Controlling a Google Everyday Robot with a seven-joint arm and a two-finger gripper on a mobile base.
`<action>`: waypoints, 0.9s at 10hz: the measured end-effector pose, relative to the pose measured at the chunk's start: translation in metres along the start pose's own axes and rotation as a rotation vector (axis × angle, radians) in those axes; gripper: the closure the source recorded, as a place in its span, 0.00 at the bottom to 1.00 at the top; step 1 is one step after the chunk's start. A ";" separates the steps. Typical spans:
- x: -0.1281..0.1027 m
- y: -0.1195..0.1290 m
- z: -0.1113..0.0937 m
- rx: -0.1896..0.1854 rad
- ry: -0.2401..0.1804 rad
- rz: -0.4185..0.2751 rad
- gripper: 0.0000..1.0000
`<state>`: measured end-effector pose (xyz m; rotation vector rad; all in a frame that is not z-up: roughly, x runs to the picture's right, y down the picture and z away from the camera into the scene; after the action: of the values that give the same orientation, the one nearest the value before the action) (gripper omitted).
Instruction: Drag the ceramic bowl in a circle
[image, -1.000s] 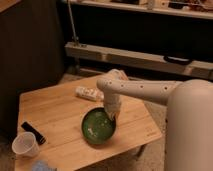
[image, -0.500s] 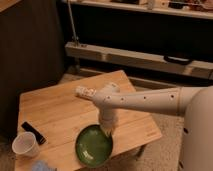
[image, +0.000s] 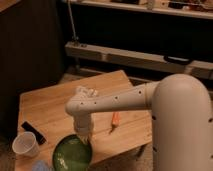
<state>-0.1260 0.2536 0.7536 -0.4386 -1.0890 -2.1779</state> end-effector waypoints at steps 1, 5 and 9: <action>0.023 -0.003 -0.005 0.001 0.010 -0.017 1.00; 0.091 0.020 -0.027 -0.029 0.054 -0.009 1.00; 0.103 0.106 -0.040 -0.081 0.057 0.155 1.00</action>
<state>-0.1287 0.1335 0.8484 -0.4778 -0.9084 -2.0899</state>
